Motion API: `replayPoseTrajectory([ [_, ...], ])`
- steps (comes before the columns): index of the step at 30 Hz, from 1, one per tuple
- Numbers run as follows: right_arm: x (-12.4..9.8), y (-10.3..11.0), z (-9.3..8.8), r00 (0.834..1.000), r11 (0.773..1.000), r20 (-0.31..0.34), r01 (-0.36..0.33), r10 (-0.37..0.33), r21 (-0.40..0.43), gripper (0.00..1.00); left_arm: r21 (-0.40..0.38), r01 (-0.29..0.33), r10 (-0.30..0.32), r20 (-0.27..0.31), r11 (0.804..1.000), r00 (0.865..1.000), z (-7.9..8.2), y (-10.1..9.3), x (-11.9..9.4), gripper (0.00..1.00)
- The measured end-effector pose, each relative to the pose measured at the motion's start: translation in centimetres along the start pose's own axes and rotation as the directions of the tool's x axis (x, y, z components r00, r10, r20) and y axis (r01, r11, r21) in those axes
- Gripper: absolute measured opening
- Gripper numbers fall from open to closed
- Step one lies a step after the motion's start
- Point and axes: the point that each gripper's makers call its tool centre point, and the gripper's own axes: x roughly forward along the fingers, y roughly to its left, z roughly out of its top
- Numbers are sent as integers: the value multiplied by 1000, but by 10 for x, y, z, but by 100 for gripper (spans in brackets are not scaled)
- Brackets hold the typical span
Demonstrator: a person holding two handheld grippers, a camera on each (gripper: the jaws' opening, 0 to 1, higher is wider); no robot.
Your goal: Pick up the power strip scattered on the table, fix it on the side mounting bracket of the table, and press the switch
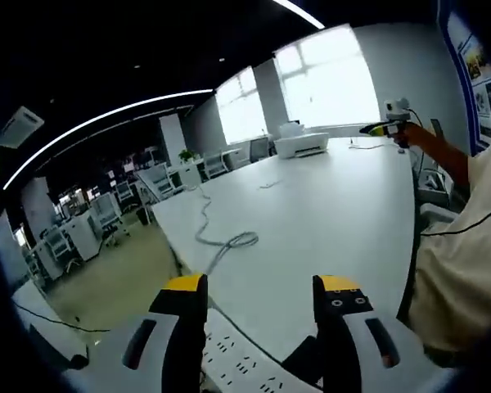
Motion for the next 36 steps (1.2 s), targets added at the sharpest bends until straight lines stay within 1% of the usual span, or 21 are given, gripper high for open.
replayPoseTrajectory([
  [2, -3, -3, -2, 1000, 1000, 18, 8, -9, 16, 30, -13, -16, 16, 4, 1000, 1000, 2, -4, 4, 57],
  [5, -7, -5, -4, 999, 999, 46, 21, -22, 26, 31, -39, -36, 36, -16, 999, 999, -5, -11, 13, 57],
  [8, -12, -8, -7, 997, 999, 65, 36, -38, 33, 31, -49, -58, 58, 0, 997, 998, -6, -13, 19, 57],
  [10, -15, -11, -9, 996, 998, 69, 47, -49, 37, 32, -57, -71, 72, 19, 996, 997, -4, -13, 20, 56],
  [13, -23, -16, -12, 994, 997, 85, 67, -71, 42, 32, -83, -100, 105, 61, 991, 993, 4, -12, 19, 57],
  [14, -25, -19, -12, 992, 996, 93, 79, -82, 43, 33, -93, -109, 117, 89, 990, 989, 8, -12, 18, 57],
  [15, -26, -20, -14, 991, 996, 97, 85, -89, 41, 33, -139, -113, 129, 108, 984, 986, 10, -12, 18, 57],
  [16, -28, -21, -16, 990, 995, 100, 93, -96, 41, 34, -164, -118, 139, 119, 979, 983, 11, -11, 18, 59],
  [17, -29, -22, -19, 989, 994, 102, 99, -104, 45, 35, -162, -125, 146, 127, 979, 981, 12, -11, 17, 61],
  [19, -31, -24, -28, 988, 991, 85, 127, -130, 47, 37, -155, -158, 182, 152, 975, 972, 13, -9, 16, 61],
  [20, -32, -24, -33, 987, 990, 82, 132, -135, 45, 37, -154, -161, 185, 154, 975, 971, 13, -10, 17, 61],
  [21, -32, -24, -34, 987, 990, 82, 132, -135, 45, 38, -157, -163, 188, 160, 974, 969, 13, -10, 17, 61],
  [24, -34, -24, -42, 987, 989, 77, 134, -138, 57, 39, -179, -155, 186, 172, 972, 967, 13, -13, 19, 61],
  [26, -36, -24, -44, 987, 989, 79, 138, -142, 55, 40, -165, -167, 194, 165, 972, 967, 11, -14, 19, 60],
  [33, -44, -25, -47, 983, 986, 80, 165, -167, 28, 42, -183, -198, 230, 175, 963, 957, 5, -14, 14, 61],
  [36, -47, -22, -49, 981, 985, 86, 170, -171, 22, 42, -205, -198, 240, 205, 959, 949, 7, -15, 14, 63],
])
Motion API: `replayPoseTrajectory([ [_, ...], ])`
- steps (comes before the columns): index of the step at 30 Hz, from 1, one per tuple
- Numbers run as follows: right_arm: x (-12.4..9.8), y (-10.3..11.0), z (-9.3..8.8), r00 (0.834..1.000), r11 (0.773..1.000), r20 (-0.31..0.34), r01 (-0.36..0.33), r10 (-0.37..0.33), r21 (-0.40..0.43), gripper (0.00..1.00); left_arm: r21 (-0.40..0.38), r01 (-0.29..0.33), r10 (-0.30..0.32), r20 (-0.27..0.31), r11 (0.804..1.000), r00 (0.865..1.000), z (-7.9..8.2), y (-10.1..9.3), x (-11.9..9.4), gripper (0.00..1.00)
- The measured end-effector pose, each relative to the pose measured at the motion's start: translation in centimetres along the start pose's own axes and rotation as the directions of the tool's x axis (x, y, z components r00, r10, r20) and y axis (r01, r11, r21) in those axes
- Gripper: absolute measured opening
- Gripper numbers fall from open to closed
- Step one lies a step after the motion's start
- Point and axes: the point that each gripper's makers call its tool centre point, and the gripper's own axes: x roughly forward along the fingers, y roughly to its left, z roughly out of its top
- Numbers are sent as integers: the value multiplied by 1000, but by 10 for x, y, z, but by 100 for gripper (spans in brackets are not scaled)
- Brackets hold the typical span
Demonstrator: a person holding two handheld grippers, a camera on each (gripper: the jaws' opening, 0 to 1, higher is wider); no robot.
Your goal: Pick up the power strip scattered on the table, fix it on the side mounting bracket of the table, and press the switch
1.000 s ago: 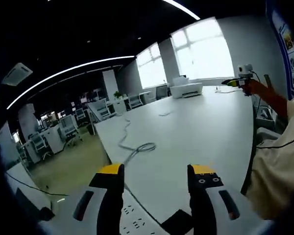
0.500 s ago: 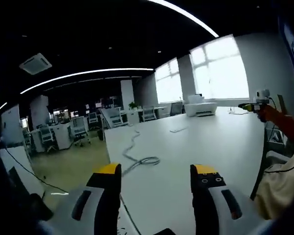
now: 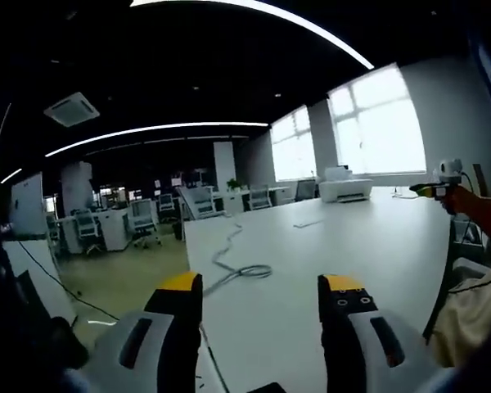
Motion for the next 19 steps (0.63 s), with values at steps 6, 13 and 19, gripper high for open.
replayPoseTrajectory([
  [6, -5, -1, -2, 1000, 1000, 13, 3, -3, 14, 44, -18, -7, 6, -8, 1000, 1000, -6, -7, 4, 66],
  [13, -9, -3, 1, 1000, 1000, 25, 8, -8, 16, 48, -10, -6, 6, -22, 1000, 1000, -9, -10, 6, 68],
  [19, -8, -3, -3, 1000, 1000, 20, 9, -9, 19, 49, -18, 7, -7, -35, 1000, 999, -14, -15, 10, 69],
])
